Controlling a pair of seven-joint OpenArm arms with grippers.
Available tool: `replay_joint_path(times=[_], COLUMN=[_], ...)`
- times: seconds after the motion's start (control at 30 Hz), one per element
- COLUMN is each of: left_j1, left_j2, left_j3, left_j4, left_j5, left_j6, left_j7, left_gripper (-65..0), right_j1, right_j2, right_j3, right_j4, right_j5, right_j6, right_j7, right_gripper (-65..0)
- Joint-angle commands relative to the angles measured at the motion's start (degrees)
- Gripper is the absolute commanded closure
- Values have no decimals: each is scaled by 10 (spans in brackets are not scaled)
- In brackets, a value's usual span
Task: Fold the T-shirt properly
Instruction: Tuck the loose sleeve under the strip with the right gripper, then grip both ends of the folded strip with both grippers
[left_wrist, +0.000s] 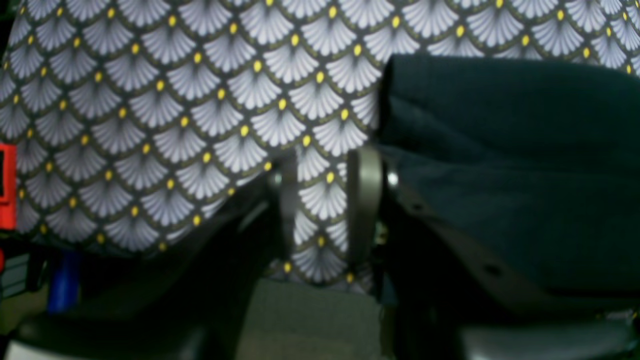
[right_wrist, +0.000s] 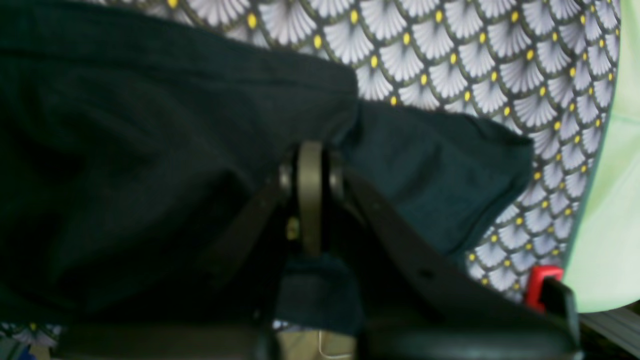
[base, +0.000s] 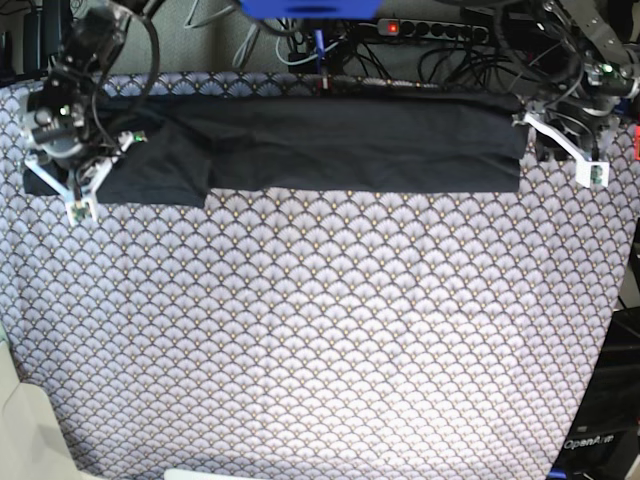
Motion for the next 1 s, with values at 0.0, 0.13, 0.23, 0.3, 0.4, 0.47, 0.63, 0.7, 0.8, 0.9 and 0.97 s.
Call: replay_joint_path(times=[0.0,0.13,0.23,0.3,0.4,0.47,0.63,0.7,0.8,0.9,0.97], left_j1=[-3,-5,-5,-5,-5,-5,-1,0,0,0,0], left_j2=[-5,-8,-9,-9,-11,-11,-11,-11,-19,-23,-23], left_j3=[-2,-2,-2,-2,-1,-1,-1,-1,-2,-2,-2], left_j4=[10,10,10,5,-10,-16,-15,-13,-13,-14,-14], left_j5=[-7,-7,-7,-6,-6,-6,-6,-6,-7,-7,-7], left_j6=[-1,-1,-1,-1,-1,-1,-1,-1,-1,-1,-1], left_j7=[-10,-10,-14,-15,-15,-15,-15,-15,-15,-15,-15], left_gripper=[-171,-171,-171,-171,-171,-171,-171,-171,-171,-171,-171], right_j1=[-2,-14,-14,-22,-40,-55,-82,-86,-90,-97,-98], right_j2=[3,3,5,6,6,4,-10,-13,-13,-13,-13], right_j3=[7,43,73,87,91,91,91,91,91,91,91], right_j4=[11,11,13,19,26,26,25,25,24,24,24], right_j5=[4,4,4,4,5,5,5,5,5,5,4], right_j6=[-5,-5,-5,-5,-5,-5,-5,-5,-5,-5,-5], right_j7=[12,33,33,37,55,69,86,91,89,90,90], right_gripper=[0,0,0,0,0,0,0,0,0,0,0])
